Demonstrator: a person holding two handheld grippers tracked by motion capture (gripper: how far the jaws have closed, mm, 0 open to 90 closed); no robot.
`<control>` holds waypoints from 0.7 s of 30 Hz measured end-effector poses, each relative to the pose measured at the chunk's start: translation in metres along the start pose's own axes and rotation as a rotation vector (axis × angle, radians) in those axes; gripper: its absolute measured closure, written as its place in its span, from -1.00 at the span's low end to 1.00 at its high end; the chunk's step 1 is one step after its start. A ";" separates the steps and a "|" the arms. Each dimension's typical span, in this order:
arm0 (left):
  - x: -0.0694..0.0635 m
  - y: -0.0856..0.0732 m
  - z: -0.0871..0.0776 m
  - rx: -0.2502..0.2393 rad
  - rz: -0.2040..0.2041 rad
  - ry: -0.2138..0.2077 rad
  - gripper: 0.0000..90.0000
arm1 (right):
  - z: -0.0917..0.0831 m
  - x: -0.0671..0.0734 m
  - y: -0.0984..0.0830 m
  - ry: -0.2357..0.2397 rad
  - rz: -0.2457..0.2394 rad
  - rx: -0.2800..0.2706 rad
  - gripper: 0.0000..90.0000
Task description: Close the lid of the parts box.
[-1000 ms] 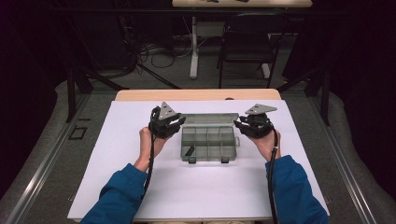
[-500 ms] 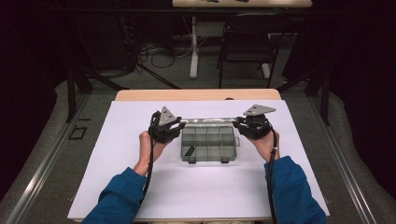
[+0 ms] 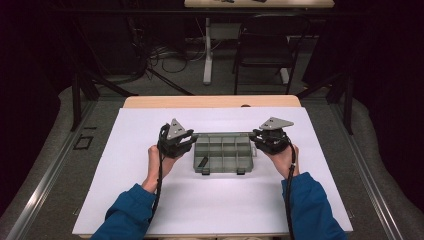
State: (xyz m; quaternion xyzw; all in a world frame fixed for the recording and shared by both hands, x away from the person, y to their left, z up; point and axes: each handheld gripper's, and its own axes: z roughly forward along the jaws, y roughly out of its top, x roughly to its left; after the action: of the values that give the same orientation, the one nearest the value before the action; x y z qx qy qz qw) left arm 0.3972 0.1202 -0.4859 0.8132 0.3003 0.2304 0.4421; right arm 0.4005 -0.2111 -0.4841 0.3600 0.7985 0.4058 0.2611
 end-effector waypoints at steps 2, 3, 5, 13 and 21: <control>0.000 -0.001 0.000 -0.001 0.002 -0.003 0.54 | 0.000 0.001 -0.001 -0.001 0.001 0.003 0.61; 0.000 -0.001 0.000 0.001 0.001 -0.005 0.54 | -0.001 0.001 -0.002 -0.003 -0.001 0.003 0.61; 0.000 -0.002 0.000 0.000 0.003 -0.008 0.54 | -0.001 0.002 -0.003 -0.003 -0.004 0.007 0.60; 0.000 -0.004 0.001 0.004 0.004 -0.008 0.54 | -0.001 0.004 -0.006 -0.005 -0.009 0.010 0.60; -0.002 -0.007 0.001 0.013 0.014 -0.008 0.53 | -0.001 0.005 -0.008 -0.007 -0.017 0.020 0.60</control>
State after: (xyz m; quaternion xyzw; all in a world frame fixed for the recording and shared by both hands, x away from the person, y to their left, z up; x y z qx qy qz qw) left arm 0.3943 0.1216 -0.4922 0.8190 0.2944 0.2282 0.4364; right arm 0.3933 -0.2112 -0.4910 0.3573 0.8045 0.3943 0.2639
